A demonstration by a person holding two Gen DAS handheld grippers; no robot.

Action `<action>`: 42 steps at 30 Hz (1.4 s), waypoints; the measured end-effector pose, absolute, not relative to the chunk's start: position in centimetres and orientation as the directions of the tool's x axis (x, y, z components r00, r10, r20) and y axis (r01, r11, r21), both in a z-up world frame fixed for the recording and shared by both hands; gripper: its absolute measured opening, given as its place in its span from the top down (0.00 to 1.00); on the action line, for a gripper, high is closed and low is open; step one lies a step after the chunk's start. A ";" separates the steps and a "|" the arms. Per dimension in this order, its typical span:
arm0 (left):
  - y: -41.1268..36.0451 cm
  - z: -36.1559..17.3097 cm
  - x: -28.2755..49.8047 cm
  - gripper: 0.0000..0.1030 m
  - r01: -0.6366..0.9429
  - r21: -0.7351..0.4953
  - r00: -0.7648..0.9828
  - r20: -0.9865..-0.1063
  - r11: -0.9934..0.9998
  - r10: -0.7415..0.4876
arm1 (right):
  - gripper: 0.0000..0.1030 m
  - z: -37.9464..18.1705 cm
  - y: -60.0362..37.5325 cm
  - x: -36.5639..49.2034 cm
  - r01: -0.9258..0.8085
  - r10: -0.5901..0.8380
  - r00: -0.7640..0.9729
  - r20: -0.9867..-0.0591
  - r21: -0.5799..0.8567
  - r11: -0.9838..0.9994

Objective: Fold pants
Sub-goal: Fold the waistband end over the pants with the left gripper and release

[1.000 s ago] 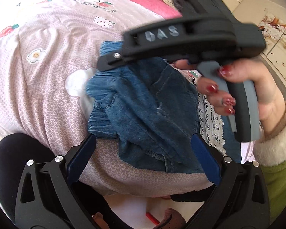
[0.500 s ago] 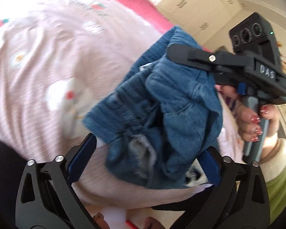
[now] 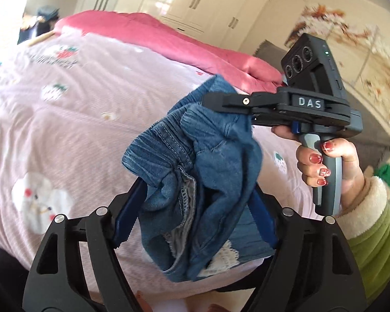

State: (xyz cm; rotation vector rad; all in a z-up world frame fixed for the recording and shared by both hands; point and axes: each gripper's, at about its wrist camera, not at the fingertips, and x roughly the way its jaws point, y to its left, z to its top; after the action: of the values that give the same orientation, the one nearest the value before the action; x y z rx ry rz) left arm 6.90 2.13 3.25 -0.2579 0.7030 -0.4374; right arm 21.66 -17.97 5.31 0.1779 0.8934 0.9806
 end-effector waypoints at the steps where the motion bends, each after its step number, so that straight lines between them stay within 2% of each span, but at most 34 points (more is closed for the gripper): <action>1: 1.5 3.3 6.9 0.34 0.310 -0.364 0.673 -0.569 0.878 -0.473 | 0.67 4.9 -18.7 21.6 -0.636 0.781 0.246 -0.574 0.512 0.577; 6: -1.2 2.4 6.8 0.34 0.358 -0.341 0.637 -0.592 0.869 -0.494 | 0.67 2.5 -22.3 20.6 -0.599 0.784 0.258 -0.564 0.543 0.588; 10: -3.3 1.5 6.1 0.34 0.393 -0.334 0.599 -0.614 0.857 -0.514 | 0.57 0.8 -25.0 19.9 -0.555 0.789 0.268 -0.553 0.581 0.596; 17: -6.1 -0.1 5.8 0.34 0.443 -0.321 0.537 -0.652 0.837 -0.535 | 0.46 -0.9 -28.3 18.7 -0.493 0.782 0.304 -0.544 0.613 0.617; 25: -8.3 -2.1 4.9 0.31 0.473 -0.294 0.501 -0.686 0.830 -0.528 | 0.39 -0.5 -28.5 17.2 -0.499 0.784 0.325 -0.529 0.608 0.617; 33: -9.6 -3.3 4.5 0.28 0.499 -0.263 0.489 -0.701 0.826 -0.519 | 0.39 -2.8 -26.4 17.5 -0.490 0.593 0.367 -0.716 0.394 0.778; 38: -9.7 -3.2 4.7 0.28 0.507 -0.270 0.483 -0.698 0.819 -0.529 | 0.38 -4.0 -26.9 17.5 -0.452 0.573 0.363 -0.735 0.399 0.798; 42: -7.9 -2.1 4.4 0.24 0.500 -0.319 0.470 -0.681 0.805 -0.561 | 0.37 -2.5 -27.9 16.6 -0.444 0.604 0.390 -0.695 0.433 0.785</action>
State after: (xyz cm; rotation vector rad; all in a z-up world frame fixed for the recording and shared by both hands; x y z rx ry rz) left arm 4.38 -7.93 -2.07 -0.0786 0.8641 -0.6509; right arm 16.62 -27.86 -2.46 0.1877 0.9611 0.6708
